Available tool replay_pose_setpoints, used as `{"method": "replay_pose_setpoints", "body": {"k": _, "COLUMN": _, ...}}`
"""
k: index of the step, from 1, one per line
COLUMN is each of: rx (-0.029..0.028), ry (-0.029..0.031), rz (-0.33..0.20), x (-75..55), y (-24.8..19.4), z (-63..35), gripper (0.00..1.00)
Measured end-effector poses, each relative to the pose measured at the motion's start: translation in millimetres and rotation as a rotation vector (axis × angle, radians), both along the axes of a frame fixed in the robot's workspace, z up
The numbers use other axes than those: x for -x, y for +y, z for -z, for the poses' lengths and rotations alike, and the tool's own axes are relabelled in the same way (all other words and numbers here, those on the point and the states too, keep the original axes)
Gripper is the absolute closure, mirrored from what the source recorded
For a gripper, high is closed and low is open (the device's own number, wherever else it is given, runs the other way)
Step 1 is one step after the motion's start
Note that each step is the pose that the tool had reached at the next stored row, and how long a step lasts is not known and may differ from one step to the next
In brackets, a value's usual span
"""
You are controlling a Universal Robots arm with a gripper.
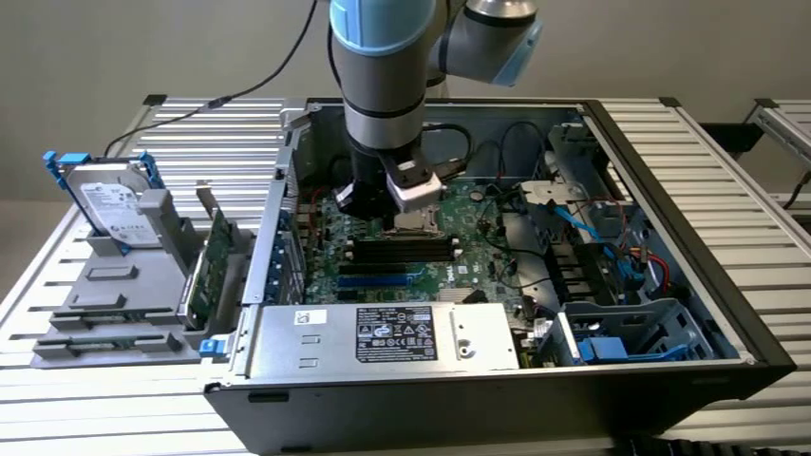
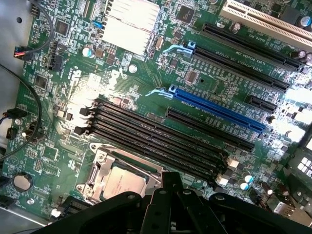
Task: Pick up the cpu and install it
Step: 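Install the second cpu locking lever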
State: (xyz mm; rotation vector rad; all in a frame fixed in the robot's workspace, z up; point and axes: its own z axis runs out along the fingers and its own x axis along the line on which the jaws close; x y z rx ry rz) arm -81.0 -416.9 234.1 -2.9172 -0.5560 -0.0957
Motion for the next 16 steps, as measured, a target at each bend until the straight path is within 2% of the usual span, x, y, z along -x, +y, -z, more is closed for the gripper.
{"method": "replay_pose_setpoints", "body": {"k": 3, "rx": 0.0002, "ry": 0.0001, "rz": -0.005, "x": 0.1, "y": -2.7, "z": 0.2, "gripper": 0.89}}
{"method": "replay_pose_setpoints", "body": {"k": 11, "rx": -0.0014, "ry": 0.0001, "rz": -0.01, "x": 0.4, "y": -3.3, "z": 0.1, "gripper": 0.89}}
{"method": "replay_pose_setpoints", "body": {"k": 16, "rx": -0.0016, "ry": 0.0011, "rz": -0.011, "x": 0.3, "y": -3.2, "z": -12.1, "gripper": 0.89}}
